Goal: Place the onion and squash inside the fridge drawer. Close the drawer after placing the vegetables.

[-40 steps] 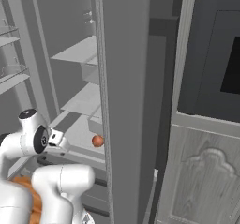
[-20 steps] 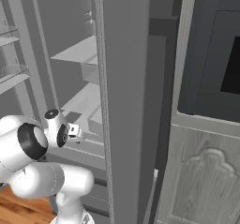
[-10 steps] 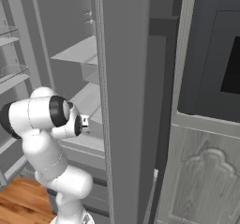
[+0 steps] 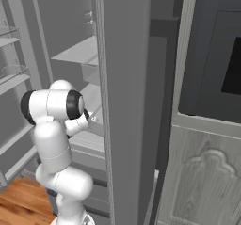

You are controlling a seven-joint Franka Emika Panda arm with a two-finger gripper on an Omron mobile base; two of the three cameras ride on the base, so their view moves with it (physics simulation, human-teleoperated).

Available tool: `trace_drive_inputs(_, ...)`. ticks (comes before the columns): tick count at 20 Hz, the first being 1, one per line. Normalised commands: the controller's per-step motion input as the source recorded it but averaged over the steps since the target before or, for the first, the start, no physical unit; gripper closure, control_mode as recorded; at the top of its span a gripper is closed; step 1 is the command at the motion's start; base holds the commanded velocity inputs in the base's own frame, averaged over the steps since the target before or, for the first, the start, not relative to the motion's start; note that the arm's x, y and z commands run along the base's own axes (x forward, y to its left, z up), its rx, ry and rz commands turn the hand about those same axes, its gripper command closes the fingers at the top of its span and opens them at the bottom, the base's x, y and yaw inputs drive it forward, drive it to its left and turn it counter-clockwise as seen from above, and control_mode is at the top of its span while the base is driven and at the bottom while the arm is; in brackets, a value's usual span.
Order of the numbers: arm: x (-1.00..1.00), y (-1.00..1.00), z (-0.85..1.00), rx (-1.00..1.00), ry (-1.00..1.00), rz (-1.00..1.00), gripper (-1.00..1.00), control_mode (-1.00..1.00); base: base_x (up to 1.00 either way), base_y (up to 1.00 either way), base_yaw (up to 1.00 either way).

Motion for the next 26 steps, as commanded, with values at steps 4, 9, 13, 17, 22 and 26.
trace_drive_inputs(4, 0.98, 0.0, 0.0, 0.0, -0.07, 0.0, -1.0, -1.0, 0.0, 0.0, 0.0)
trace_drive_inputs(9, 0.12, 0.0, 0.22, 0.0, -0.04, 0.0, -1.0, -1.0, 0.0, 0.0, 0.0)
trace_drive_inputs(13, -0.38, 0.0, 0.54, 0.0, -0.01, 0.0, -1.0, -1.0, 0.0, 0.0, 0.0)
trace_drive_inputs(17, -0.71, -0.09, 0.39, 0.0, -0.02, 0.0, -1.0, -1.0, 0.0, 0.0, 0.0)
trace_drive_inputs(22, -0.67, -0.12, 0.81, 0.0, 0.0, -0.01, -1.0, -1.0, 0.0, 0.0, 0.0)
trace_drive_inputs(26, -0.67, 0.0, 0.94, 0.0, 0.0, -0.03, -1.0, -1.0, 0.0, 0.0, 0.0)
